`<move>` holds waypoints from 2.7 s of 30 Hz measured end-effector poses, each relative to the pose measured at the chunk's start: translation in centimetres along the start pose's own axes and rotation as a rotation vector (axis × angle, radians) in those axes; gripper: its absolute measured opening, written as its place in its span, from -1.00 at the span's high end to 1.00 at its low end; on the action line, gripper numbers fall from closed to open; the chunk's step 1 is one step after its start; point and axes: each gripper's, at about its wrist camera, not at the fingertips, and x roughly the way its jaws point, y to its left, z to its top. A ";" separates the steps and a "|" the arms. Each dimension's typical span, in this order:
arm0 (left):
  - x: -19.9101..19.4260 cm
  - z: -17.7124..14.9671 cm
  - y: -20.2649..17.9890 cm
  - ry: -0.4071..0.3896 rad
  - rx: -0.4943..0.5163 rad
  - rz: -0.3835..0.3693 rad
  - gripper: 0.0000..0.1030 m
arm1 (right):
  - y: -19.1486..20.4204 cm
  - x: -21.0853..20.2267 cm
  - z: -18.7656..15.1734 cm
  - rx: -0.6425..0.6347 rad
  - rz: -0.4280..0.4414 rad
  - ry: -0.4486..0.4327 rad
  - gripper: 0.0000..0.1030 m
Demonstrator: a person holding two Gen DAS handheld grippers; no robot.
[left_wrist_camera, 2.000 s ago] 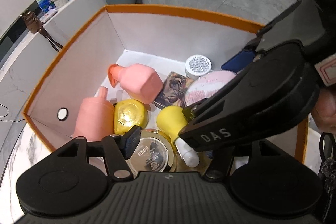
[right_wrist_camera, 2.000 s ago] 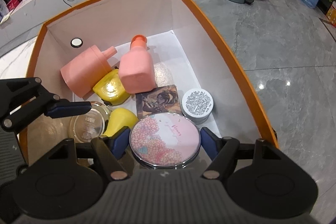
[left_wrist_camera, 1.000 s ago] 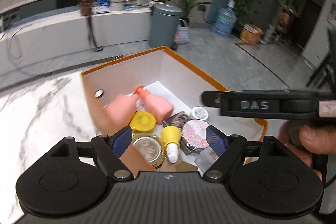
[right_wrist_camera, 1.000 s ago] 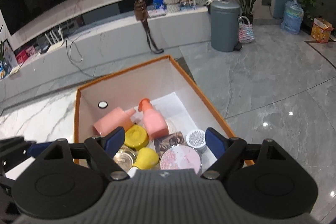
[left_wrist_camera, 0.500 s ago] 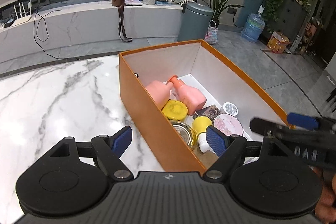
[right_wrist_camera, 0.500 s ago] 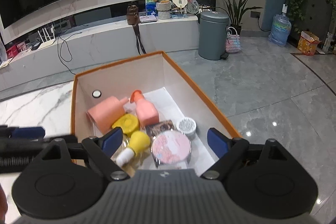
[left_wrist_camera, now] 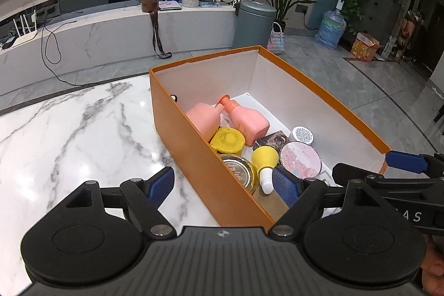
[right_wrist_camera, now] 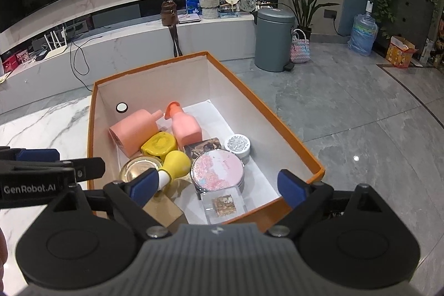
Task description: Organize rigid objects
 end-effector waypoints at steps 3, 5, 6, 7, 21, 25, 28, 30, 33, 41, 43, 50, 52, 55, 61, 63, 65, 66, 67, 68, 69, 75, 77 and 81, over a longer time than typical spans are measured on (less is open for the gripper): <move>0.0 0.0 0.0 0.002 -0.002 -0.001 -0.82 | 0.0 0.0 -0.1 -0.001 -0.001 0.005 -0.77; 0.1 0.0 0.0 0.003 -0.003 -0.002 -0.82 | 0.0 0.0 0.0 -0.003 -0.003 0.005 -0.77; 0.1 0.0 -0.1 0.003 -0.002 -0.002 -0.82 | 0.1 0.1 0.0 -0.002 -0.004 0.006 -0.77; 0.1 0.0 0.0 0.003 -0.001 -0.001 -0.82 | 0.0 0.1 0.0 -0.001 -0.004 0.006 -0.77; 0.3 -0.2 -0.2 0.006 -0.002 0.001 -0.82 | 0.2 0.3 0.0 -0.003 -0.005 0.010 -0.77; 0.3 -0.2 -0.1 0.007 -0.003 0.000 -0.82 | 0.2 0.3 0.0 -0.004 -0.006 0.010 -0.77; 0.3 -0.2 -0.1 0.007 -0.003 0.000 -0.82 | 0.2 0.3 0.0 -0.004 -0.006 0.010 -0.77; 0.3 -0.2 -0.1 0.006 -0.003 0.000 -0.82 | 0.2 0.3 -0.1 -0.005 -0.007 0.010 -0.77; 0.3 -0.2 -0.1 0.007 -0.003 0.000 -0.82 | 0.2 0.3 -0.1 -0.005 -0.006 0.011 -0.77; 0.3 -0.2 -0.1 0.007 -0.003 0.000 -0.82 | 0.2 0.3 -0.1 -0.007 -0.007 0.011 -0.77; 0.2 -0.2 0.0 0.008 -0.004 0.000 -0.82 | 0.2 0.3 -0.1 -0.007 -0.007 0.011 -0.77; 0.4 -0.3 0.0 0.009 -0.005 0.001 -0.82 | 0.3 0.3 -0.1 -0.006 -0.007 0.010 -0.77; 0.4 -0.3 0.0 0.009 -0.006 0.000 -0.82 | 0.3 0.3 -0.1 -0.007 -0.007 0.011 -0.77; 0.4 -0.3 0.0 0.010 -0.005 0.001 -0.82 | 0.3 0.3 -0.1 -0.006 -0.006 0.010 -0.77; 0.4 -0.3 0.0 0.009 -0.005 0.001 -0.82 | 0.3 0.3 -0.1 -0.006 -0.008 0.009 -0.77; 0.4 -0.3 -0.1 0.010 -0.004 0.002 -0.82 | 0.2 0.4 -0.2 -0.005 -0.007 0.009 -0.77; 0.4 -0.3 0.0 0.010 -0.006 0.001 -0.82 | 0.3 0.4 -0.2 -0.006 -0.008 0.009 -0.77; 0.4 -0.3 -0.1 0.011 -0.006 0.000 -0.82 | 0.3 0.4 -0.2 -0.006 -0.008 0.010 -0.77; 0.4 -0.4 0.0 0.010 -0.006 0.000 -0.82 | 0.3 0.4 -0.2 -0.007 -0.008 0.009 -0.77; 0.4 -0.4 0.0 0.010 -0.006 0.001 -0.82 | 0.3 0.4 -0.2 -0.006 -0.007 0.009 -0.78; 0.4 -0.4 0.0 0.011 -0.006 0.001 -0.82 | 0.2 0.4 -0.2 -0.006 -0.008 0.009 -0.77; 0.6 -0.7 0.1 0.014 -0.010 -0.003 -0.82 | 0.2 0.5 -0.3 -0.006 -0.010 0.008 -0.77; 0.6 -0.8 0.1 0.014 -0.011 -0.003 -0.82 | 0.2 0.5 -0.4 -0.005 -0.011 0.008 -0.78; 0.6 -0.7 0.0 0.003 -0.008 -0.002 -0.82 | 0.2 0.5 -0.4 -0.005 -0.011 0.008 -0.78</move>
